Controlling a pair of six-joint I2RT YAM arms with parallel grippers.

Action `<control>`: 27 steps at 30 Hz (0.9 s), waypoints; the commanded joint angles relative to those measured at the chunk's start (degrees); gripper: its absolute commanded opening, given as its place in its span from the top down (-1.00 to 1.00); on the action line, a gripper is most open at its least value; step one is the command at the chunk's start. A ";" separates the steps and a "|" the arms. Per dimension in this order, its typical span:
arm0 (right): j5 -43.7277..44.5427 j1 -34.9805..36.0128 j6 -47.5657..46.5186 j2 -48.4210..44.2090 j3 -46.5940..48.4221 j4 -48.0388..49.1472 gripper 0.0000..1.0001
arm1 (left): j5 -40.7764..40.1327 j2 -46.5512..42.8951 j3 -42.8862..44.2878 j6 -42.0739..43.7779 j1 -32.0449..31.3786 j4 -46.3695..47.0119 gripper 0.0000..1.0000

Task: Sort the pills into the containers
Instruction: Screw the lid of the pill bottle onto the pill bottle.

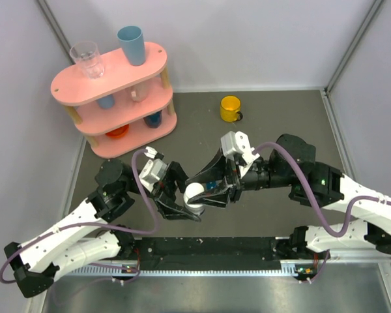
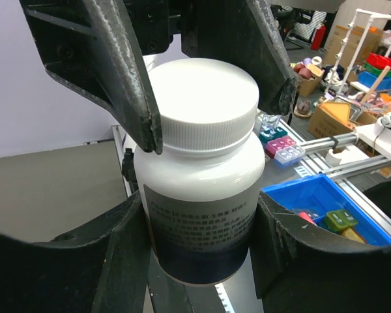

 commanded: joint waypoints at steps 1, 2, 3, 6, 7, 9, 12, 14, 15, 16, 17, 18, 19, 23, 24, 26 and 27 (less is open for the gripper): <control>2.74 0.32 2.88 -1.66 -1.32 0.48 0.99 | -4.50 -2.43 0.57 2.04 -0.01 4.96 1.00; 3.53 0.40 3.05 -1.66 -1.58 0.74 0.99 | -5.03 -2.52 0.40 2.05 -0.10 4.96 1.00; 3.97 0.32 3.49 -1.75 -1.67 0.92 0.99 | -6.08 -2.70 0.48 2.13 -0.02 4.96 1.00; 6.35 0.32 4.46 -1.75 -2.20 1.27 1.00 | -8.02 -3.22 0.48 2.48 -0.10 4.79 1.00; 6.96 0.32 4.64 -1.66 -2.28 1.36 1.00 | -9.24 -3.49 0.48 2.57 -0.10 4.70 1.00; 8.54 0.32 5.42 -1.49 -2.55 1.53 1.00 | -10.56 -3.75 0.31 2.84 -0.01 4.61 1.00; 9.69 0.32 6.65 -1.40 -3.16 2.50 1.00 | -12.24 -4.02 0.39 2.92 -0.01 4.52 1.00; 10.74 0.32 7.10 -1.31 -3.34 2.59 1.00 | -13.20 -3.93 0.48 2.92 -0.01 4.17 1.00; 11.27 0.32 7.45 -1.31 -3.25 2.68 1.00 | -13.47 -3.93 0.48 3.01 -0.01 3.91 1.00; 11.88 0.32 7.62 -1.31 -3.34 2.85 1.00 | -13.82 -3.84 0.48 3.01 -0.01 3.73 1.00; 13.02 0.32 7.63 -1.22 -3.34 2.51 1.00 | -14.52 -3.93 0.66 3.19 -0.01 3.04 1.00; 13.38 0.23 7.71 -1.13 -3.25 2.50 1.00 | -14.79 -3.84 0.66 3.54 -0.10 2.59 1.00; 13.64 0.31 7.71 -1.22 -3.25 2.15 1.00 | -15.05 -3.75 0.92 3.63 -0.02 2.15 1.00; 13.38 0.32 7.36 -0.87 -2.81 1.19 1.00 | -15.23 -3.40 1.45 4.16 -0.02 0.31 1.00; 13.30 0.32 7.19 -0.87 -2.73 1.01 1.00 | -14.97 -3.23 1.45 4.24 -0.10 0.13 1.00; 13.21 0.32 7.10 -0.87 -2.37 0.66 1.00 | -14.70 -3.14 1.54 4.24 -0.01 -0.05 1.00; 12.86 0.32 6.75 -0.87 -2.20 0.66 1.00 | -13.57 -2.88 1.54 4.33 -0.01 -0.13 1.00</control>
